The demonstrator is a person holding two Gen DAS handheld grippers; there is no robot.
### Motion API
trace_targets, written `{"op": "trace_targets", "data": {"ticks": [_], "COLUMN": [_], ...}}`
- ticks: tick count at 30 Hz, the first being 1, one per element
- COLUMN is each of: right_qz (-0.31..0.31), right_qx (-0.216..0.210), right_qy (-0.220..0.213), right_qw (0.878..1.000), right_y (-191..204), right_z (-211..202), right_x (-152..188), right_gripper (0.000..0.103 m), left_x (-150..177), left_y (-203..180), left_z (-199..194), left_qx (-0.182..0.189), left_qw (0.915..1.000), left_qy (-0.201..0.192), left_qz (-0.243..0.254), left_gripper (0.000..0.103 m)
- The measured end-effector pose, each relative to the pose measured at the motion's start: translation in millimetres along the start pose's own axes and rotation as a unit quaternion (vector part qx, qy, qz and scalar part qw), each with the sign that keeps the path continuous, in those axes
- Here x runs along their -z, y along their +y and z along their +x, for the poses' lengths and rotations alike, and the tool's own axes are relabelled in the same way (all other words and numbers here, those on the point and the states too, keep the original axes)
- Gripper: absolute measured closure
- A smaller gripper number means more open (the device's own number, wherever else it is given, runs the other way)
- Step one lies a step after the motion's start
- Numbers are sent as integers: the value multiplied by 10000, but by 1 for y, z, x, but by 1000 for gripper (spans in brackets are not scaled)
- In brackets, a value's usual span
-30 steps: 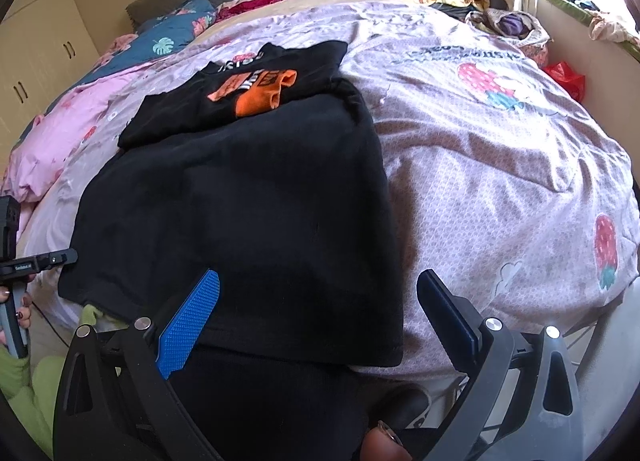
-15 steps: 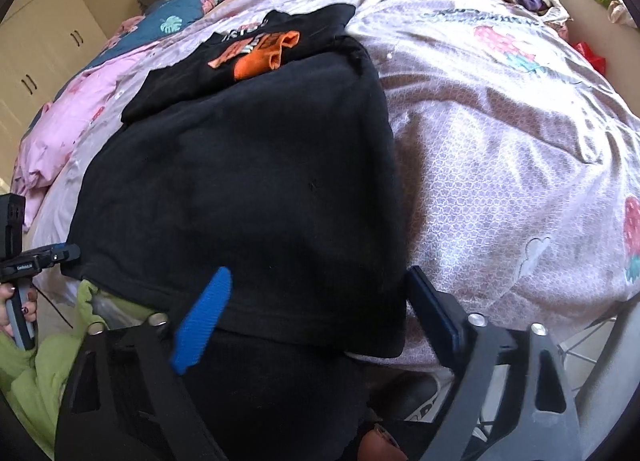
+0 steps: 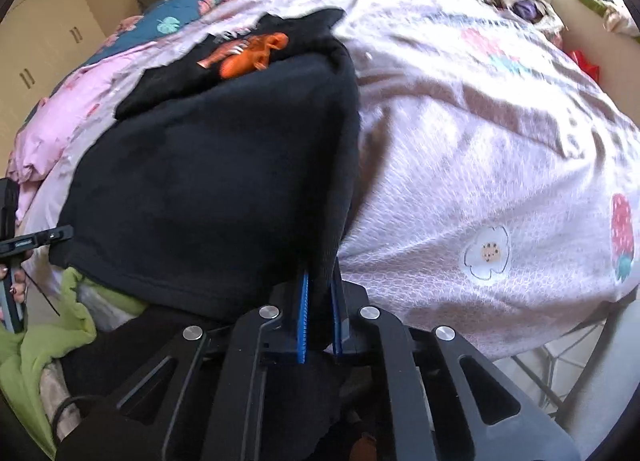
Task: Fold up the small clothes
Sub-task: 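Close both grippers on the black shirt hem, then lift the hem with both grippers and fold it toward the collar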
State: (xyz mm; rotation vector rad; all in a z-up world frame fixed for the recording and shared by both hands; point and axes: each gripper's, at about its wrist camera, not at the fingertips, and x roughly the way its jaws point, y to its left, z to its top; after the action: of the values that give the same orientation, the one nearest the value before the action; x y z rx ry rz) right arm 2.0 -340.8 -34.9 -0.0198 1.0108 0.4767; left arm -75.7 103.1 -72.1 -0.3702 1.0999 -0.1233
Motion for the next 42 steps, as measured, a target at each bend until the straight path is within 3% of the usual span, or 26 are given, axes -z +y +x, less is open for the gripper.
{"op": "trace_targets", "data": {"ticks": [7,23,42], "right_qz": [101,583,890], "right_qx": [-386,-450,-175], "right_qy": [-544,-1743,-2214], "right_qw": [9977,9819,9710], "right_y": [9,4,4], "right_z": [-25,-74,-77], "right_x": [-16,-60,-106], "right_gripper": [95,96,96], "left_x": [-10,-49,-91], "left_y": [-8,2,7], "left_z": [-24,-68,-84], "left_qx": [27,265,387], "left_qw": [9989,9903,9806], "left_qy": [-422,-1362,-1912], "left_qz": [222,90,-174], "left_gripper": [101,101,101]}}
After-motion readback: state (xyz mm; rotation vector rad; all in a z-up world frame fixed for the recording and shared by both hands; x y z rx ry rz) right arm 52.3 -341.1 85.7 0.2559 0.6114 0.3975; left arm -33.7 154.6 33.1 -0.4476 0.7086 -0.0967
